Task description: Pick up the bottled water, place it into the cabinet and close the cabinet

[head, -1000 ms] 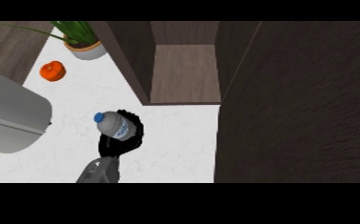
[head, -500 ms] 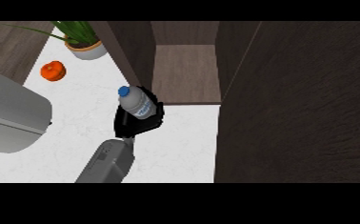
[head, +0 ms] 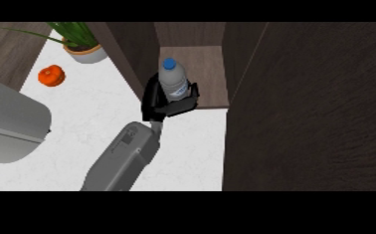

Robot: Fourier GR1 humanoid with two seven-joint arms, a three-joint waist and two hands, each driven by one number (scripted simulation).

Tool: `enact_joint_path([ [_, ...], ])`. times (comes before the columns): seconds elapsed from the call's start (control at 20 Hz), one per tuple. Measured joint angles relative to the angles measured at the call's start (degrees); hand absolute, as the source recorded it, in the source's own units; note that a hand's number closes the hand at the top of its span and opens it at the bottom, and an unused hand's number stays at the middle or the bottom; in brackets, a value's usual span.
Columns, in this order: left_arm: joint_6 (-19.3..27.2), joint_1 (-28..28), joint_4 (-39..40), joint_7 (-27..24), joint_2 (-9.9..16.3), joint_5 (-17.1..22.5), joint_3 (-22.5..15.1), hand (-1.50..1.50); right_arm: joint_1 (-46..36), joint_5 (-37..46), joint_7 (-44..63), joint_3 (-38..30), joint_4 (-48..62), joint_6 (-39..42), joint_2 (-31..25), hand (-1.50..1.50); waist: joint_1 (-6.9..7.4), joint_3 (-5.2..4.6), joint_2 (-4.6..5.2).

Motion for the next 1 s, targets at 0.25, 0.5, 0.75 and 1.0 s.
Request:
enact_joint_path([
  [0.25, 6.68, -8.28, 5.45, 3.02, 0.00, 1.67, -2.66, 1.50, -0.48, -0.93, -0.59, -1.82, 0.48, 1.14, -0.25, -1.50, -0.66, -0.01, 0.22],
  [0.5, 7.46, -16.22, 15.10, 3.10, 0.00, 4.30, -0.08, 1.50, -1.23, -2.05, -0.63, -3.66, 0.87, 2.15, -0.48, -1.50, -1.29, -0.02, 0.58],
  [0.75, 8.85, -22.84, 24.89, 2.73, 0.06, 2.53, 0.46, 1.50, -3.10, -2.65, 0.16, -4.60, 1.22, 2.38, -0.27, -1.50, -1.66, -0.01, 0.90],
  [1.0, 11.11, -26.63, 34.05, 1.85, 0.26, 0.70, 1.50, 1.50, -3.60, -3.38, -0.45, -5.77, 1.79, 3.57, -0.42, -1.50, -2.40, -0.01, 1.27],
])
